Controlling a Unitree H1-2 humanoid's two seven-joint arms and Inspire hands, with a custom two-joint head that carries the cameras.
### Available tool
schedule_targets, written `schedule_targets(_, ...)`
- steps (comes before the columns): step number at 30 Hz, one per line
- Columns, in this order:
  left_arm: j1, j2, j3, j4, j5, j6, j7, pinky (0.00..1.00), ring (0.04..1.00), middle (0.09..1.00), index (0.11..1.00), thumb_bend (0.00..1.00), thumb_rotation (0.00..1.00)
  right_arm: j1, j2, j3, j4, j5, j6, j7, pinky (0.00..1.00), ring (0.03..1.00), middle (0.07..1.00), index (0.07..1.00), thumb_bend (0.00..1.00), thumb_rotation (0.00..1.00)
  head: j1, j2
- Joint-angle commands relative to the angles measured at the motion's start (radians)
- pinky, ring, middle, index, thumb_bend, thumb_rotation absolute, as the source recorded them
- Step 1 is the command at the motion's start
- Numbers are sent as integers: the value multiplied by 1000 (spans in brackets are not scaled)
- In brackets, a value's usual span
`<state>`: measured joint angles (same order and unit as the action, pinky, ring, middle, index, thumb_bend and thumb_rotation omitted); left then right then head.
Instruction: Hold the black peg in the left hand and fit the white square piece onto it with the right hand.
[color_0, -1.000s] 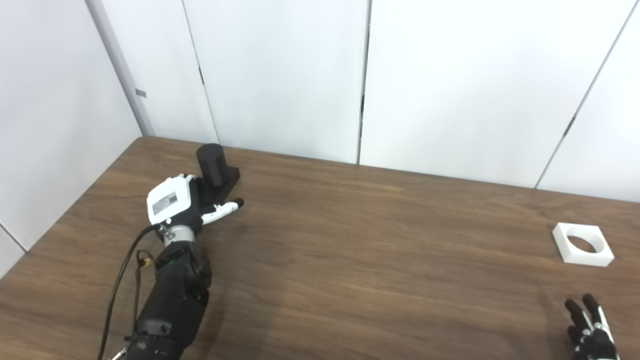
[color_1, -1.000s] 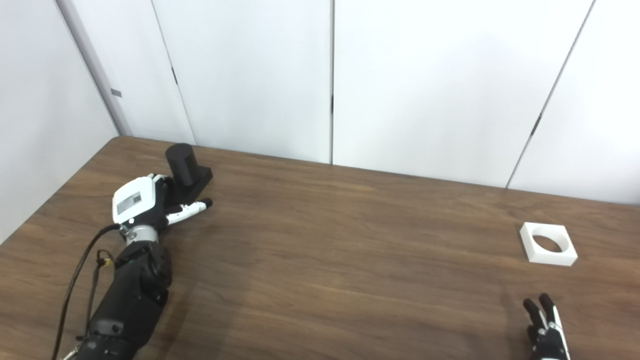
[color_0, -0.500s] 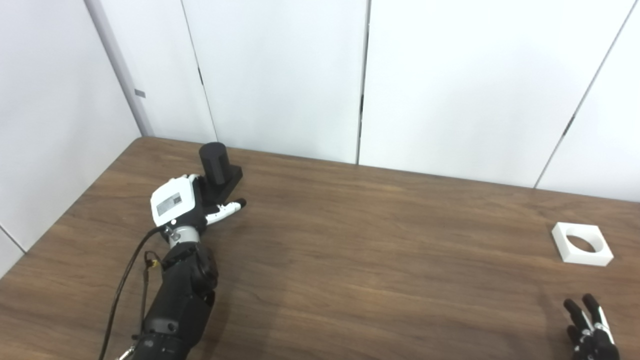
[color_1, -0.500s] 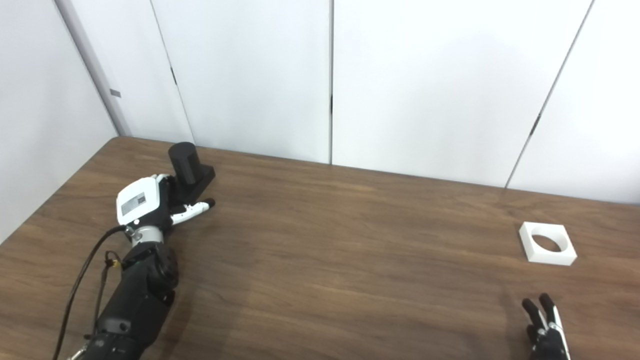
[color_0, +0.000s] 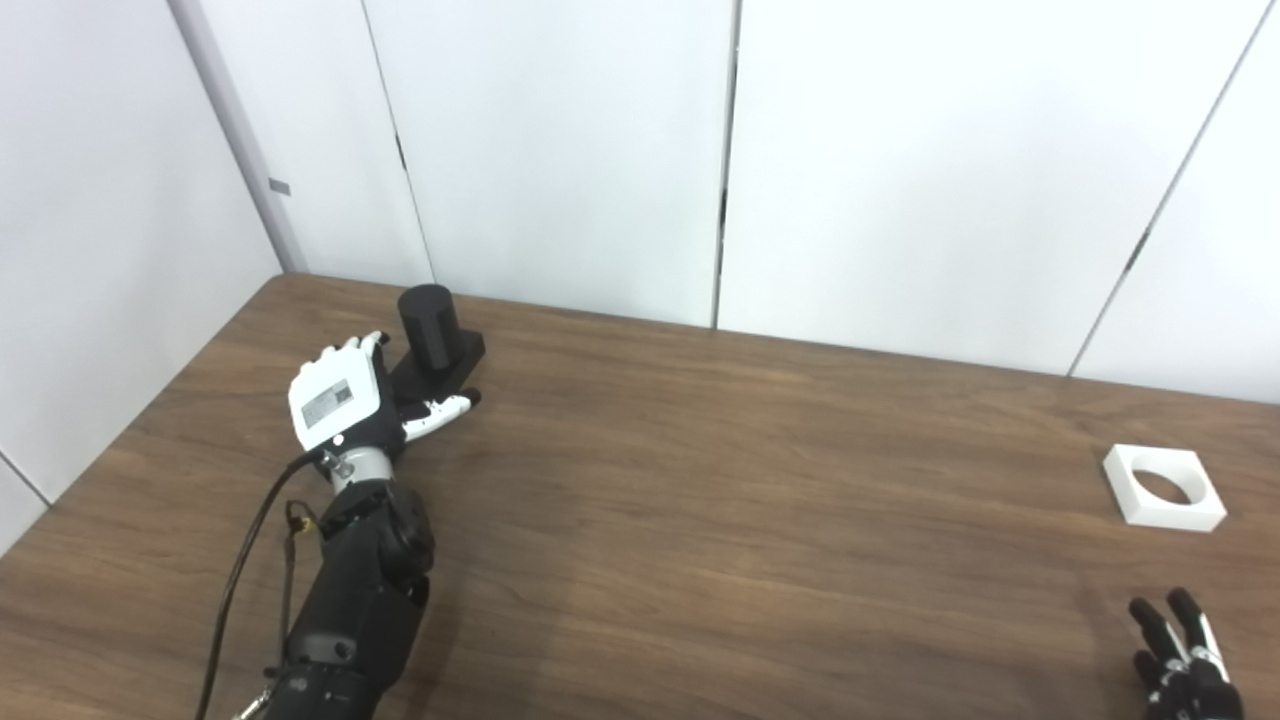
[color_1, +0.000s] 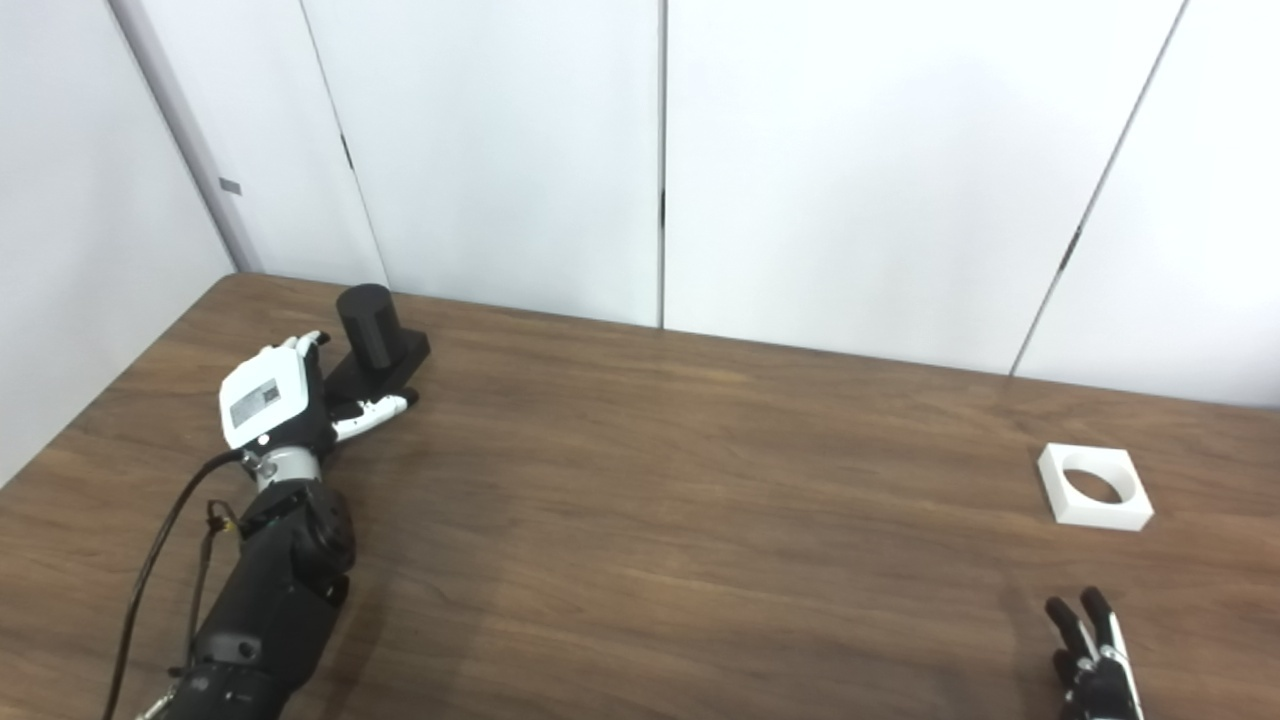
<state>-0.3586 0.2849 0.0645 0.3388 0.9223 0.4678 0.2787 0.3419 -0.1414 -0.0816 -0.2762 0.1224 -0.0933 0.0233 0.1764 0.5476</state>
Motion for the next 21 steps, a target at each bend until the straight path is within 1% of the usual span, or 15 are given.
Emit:
schedule_targets(1, -51, 23, 1, -29, 5, 1, 51, 936, 917, 898, 864, 895, 593, 3, -4, -8, -4, 5, -4, 11, 1000, 1000, 938, 992, 636, 1000, 1, 0)
schedule_targets(6, -67, 30, 12, 19, 12, 2, 54, 931, 912, 890, 852, 901, 607, 3, -5, -10, 3, 5, -14, 14, 1000, 1000, 930, 988, 655, 1000, 2, 1)
schedule_targets(9, -76, 32, 17, 38, 19, 2, 34, 934, 922, 893, 840, 904, 610, 4, -3, -11, 0, 0, -12, 14, 1000, 1000, 928, 981, 659, 1000, 3, 1)
schedule_targets(10, -79, 34, 17, 45, 27, 2, 30, 923, 920, 888, 820, 908, 618, 4, -3, -11, -1, 3, -11, 16, 1000, 1000, 933, 984, 667, 1000, 4, 2)
schedule_targets(14, -87, 36, 20, 58, 68, 2, -9, 924, 929, 893, 804, 899, 643, 4, -4, -11, 1, 9, -14, 24, 1000, 1000, 942, 994, 667, 1000, 5, 2)
schedule_targets(18, -94, 35, 24, 69, 93, 2, -20, 905, 921, 883, 769, 897, 644, 4, -4, -13, 3, 12, -17, 29, 1000, 1000, 947, 1000, 671, 1000, 4, 3)
schedule_targets(21, -101, 38, 23, 80, 109, 2, -34, 906, 921, 885, 778, 900, 664, 2, 1, -15, 1, 11, -19, 28, 1000, 1000, 938, 990, 663, 1000, 4, 3)
